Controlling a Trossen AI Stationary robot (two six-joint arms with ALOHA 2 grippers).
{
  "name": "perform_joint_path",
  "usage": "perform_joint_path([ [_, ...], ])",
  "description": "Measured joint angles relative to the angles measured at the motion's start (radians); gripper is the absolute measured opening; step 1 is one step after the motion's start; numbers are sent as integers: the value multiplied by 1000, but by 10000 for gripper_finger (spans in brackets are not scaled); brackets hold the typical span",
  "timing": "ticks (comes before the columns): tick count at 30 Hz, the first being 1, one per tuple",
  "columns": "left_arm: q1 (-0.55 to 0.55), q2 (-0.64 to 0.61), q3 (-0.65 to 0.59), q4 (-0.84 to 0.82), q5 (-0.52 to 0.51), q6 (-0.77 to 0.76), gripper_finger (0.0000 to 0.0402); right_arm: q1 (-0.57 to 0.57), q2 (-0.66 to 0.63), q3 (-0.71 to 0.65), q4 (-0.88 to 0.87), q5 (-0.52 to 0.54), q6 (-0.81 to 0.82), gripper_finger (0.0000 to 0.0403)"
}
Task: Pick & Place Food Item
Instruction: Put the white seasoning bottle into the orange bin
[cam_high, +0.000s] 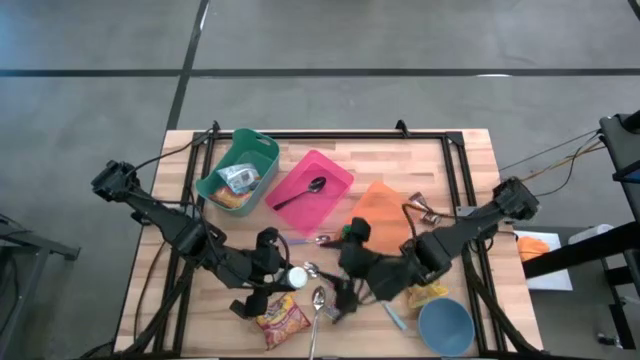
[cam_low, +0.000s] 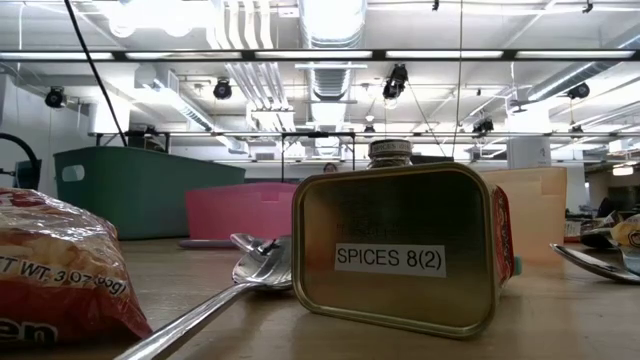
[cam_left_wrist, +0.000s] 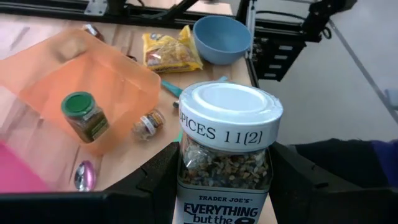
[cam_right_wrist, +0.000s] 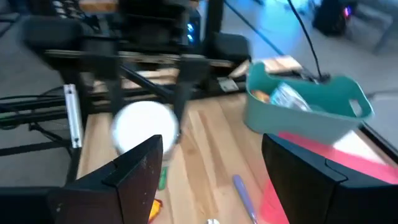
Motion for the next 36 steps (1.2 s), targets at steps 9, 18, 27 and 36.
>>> perform_joint_path([
  [9, 22, 0, 0, 0, 0, -13, 185, -57, 0, 44, -30, -165, 75, 272],
  [18, 42, 0, 0, 22, 1, -15, 185, -95, 0, 42, -51, -269, 102, 272],
  [27, 70, 0, 0, 47, 8, -13, 185, -106, 1, 41, -48, -333, 97, 272],
  [36, 97, 1, 0, 61, 53, -10, 185, -117, 36, 44, -36, -343, 72, 272],
])
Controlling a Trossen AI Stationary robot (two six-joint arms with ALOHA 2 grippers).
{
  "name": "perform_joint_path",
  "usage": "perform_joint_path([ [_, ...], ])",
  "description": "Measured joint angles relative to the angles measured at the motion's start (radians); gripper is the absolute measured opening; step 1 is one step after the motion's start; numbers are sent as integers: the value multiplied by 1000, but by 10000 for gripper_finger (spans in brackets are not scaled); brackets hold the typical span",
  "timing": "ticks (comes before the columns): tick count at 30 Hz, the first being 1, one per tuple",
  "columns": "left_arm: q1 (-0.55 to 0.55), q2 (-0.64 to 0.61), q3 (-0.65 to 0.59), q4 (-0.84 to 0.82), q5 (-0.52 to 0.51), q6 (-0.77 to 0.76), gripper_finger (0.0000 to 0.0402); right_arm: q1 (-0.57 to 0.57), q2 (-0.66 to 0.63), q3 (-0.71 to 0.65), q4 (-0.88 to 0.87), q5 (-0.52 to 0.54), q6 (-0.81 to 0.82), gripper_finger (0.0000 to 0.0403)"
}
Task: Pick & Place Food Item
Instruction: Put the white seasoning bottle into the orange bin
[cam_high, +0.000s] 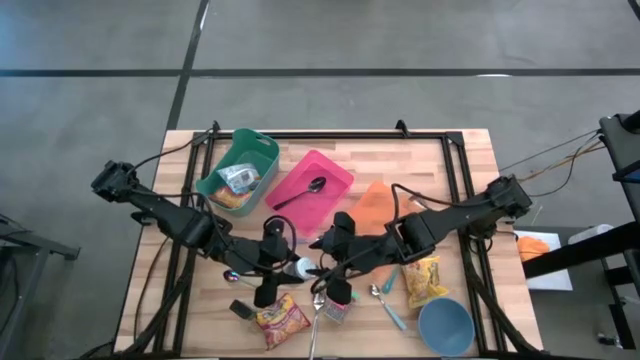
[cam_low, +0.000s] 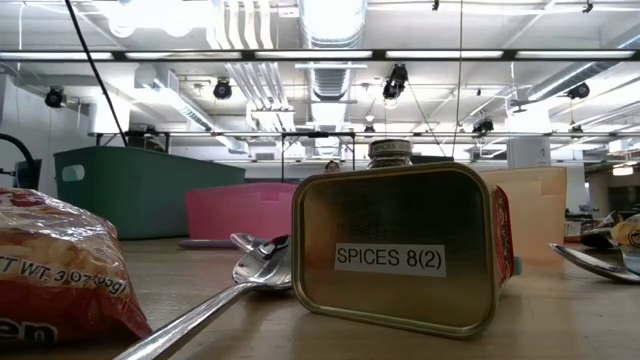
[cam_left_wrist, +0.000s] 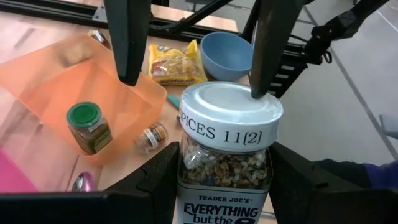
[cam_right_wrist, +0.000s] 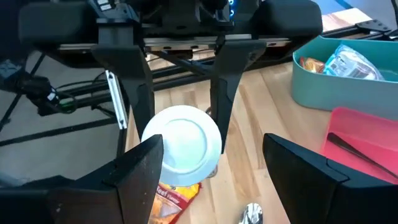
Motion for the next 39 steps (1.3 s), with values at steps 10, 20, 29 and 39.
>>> perform_joint_path([
  [10, 19, 0, 0, -14, 22, -2, 185, -15, 18, 31, -21, -75, 18, 272],
  [20, 22, -1, 0, -12, 25, -4, 185, -25, 51, 35, -34, -116, 23, 272],
  [29, 22, -1, -22, -26, 60, -2, 185, -43, 53, 35, 3, -151, -4, 272],
  [39, 22, -1, -35, -10, 72, -3, 185, -52, 73, 35, 7, -166, -8, 272],
])
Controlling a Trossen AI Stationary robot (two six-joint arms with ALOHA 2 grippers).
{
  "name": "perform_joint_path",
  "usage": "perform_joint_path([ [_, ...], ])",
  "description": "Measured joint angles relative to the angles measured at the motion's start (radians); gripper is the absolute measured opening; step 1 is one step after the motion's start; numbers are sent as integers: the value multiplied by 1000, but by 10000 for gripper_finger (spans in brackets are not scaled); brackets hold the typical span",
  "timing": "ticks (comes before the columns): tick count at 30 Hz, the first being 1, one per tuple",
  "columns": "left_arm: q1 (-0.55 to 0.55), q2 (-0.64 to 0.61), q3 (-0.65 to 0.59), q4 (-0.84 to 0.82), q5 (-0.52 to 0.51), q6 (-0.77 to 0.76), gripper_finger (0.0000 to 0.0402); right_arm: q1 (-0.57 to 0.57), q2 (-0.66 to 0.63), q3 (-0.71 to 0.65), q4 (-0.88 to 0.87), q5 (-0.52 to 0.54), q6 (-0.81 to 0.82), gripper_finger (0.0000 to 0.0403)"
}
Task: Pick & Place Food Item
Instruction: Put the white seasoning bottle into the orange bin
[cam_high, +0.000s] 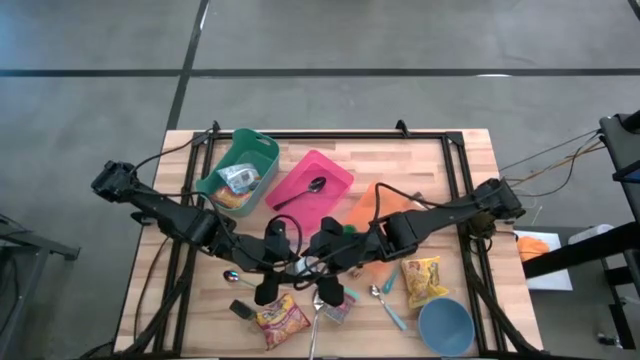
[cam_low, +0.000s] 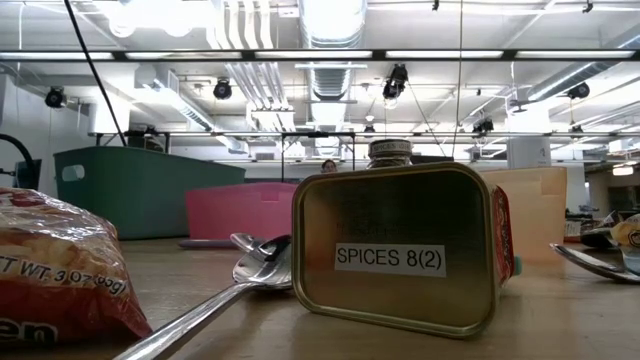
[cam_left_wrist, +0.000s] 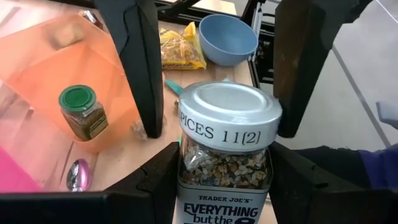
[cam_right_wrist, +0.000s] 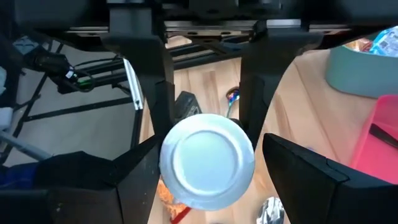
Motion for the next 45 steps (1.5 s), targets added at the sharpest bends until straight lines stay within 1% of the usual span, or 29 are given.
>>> perform_joint_path([
  [9, 0, 0, 0, 7, 15, -1, 185, -4, 2, 0, 8, -8, -17, 267],
  [11, 0, 0, 0, 9, 16, -1, 185, -5, 2, 0, 10, -21, -16, 252],
  [15, 0, 0, 0, 10, 23, -2, 185, -5, 5, 0, 12, -23, -15, 202],
  [16, 0, 0, -1, 12, 28, -2, 185, -5, 5, 0, 12, -24, -14, 197],
  [28, 0, 0, -1, 20, 38, -3, 185, -5, 5, 0, 11, -24, -11, 197],
  [29, 0, 0, -1, 20, 39, -9, 192, -5, 5, 0, 12, -24, -11, 197],
  [30, 0, 0, -1, 19, 40, -16, 208, -5, 5, 0, 12, -22, -10, 197],
  [34, -1, 0, 0, 11, 46, -50, 304, -7, 5, 0, 6, -18, -18, 197],
  [36, -1, 0, 0, 6, 48, -61, 343, -7, 5, 0, 1, -17, -18, 197],
  [38, -1, 0, 0, 2, 49, -74, 373, -7, 5, 0, 0, -14, -17, 197],
  [39, -2, 0, 0, 1, 49, -86, 384, -7, 5, 0, 0, -14, -17, 197],
  [41, -2, 0, 0, -2, 49, -89, 392, -7, 5, 0, -4, -13, -17, 197],
  [45, -2, -4, 0, -39, 48, -102, 376, -7, 5, 0, -28, -10, -13, 197],
])
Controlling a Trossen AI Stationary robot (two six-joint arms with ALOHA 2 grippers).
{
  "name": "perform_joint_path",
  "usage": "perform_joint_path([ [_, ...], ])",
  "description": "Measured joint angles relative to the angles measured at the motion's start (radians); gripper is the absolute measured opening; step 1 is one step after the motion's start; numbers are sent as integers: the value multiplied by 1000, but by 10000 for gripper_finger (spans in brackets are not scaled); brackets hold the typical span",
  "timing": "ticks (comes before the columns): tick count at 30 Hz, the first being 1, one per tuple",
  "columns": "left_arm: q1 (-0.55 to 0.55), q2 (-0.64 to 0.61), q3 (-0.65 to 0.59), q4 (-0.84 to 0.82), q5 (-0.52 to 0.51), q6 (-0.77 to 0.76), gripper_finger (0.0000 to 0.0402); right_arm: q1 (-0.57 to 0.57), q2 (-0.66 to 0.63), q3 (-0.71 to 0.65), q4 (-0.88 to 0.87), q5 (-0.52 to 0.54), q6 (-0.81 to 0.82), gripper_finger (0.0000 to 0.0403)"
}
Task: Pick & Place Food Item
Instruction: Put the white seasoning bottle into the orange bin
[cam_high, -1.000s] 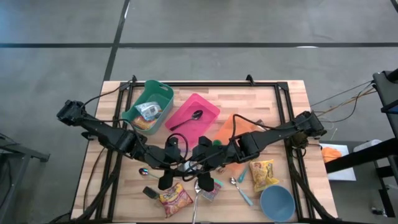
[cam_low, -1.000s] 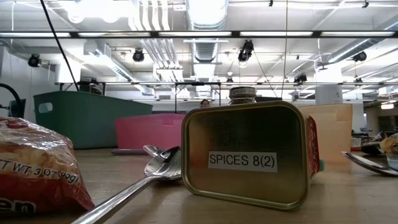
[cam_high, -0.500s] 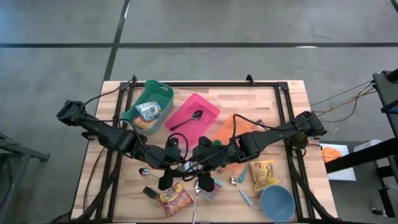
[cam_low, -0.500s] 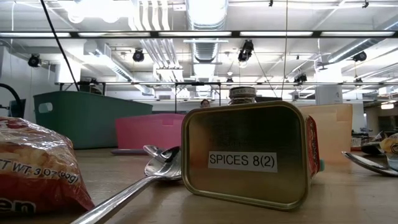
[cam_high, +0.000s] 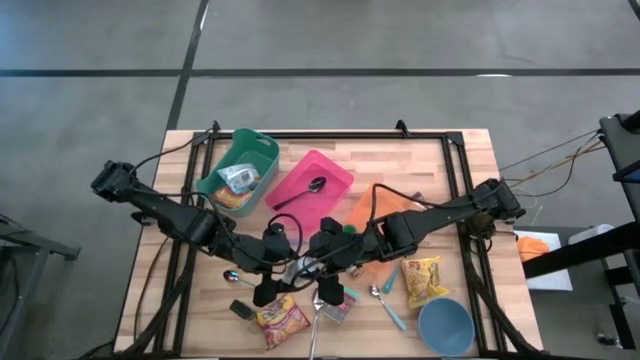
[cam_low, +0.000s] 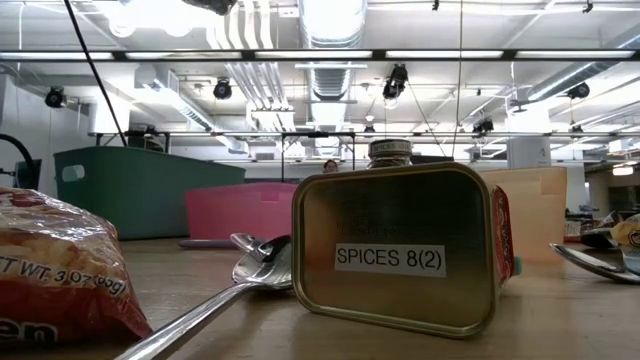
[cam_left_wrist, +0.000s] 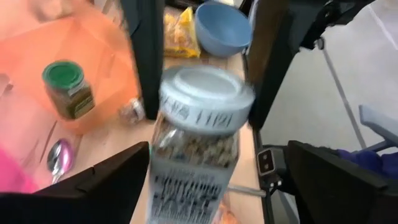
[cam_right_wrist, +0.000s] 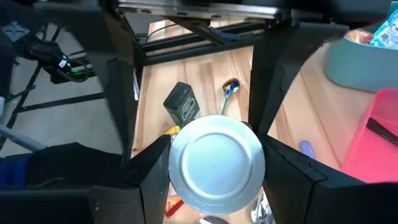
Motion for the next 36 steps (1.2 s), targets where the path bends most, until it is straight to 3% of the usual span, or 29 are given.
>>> perform_joint_path([
  [14, -1, -136, 0, -147, -3, -120, 339, 7, -28, 0, -71, 77, 31, 197],
  [25, -2, -230, -4, -321, -8, -133, 339, 8, -76, 0, -371, 252, 160, 197],
  [36, -2, -235, -52, -392, -8, -134, 339, 13, -127, 0, -680, 286, 353, 197],
])
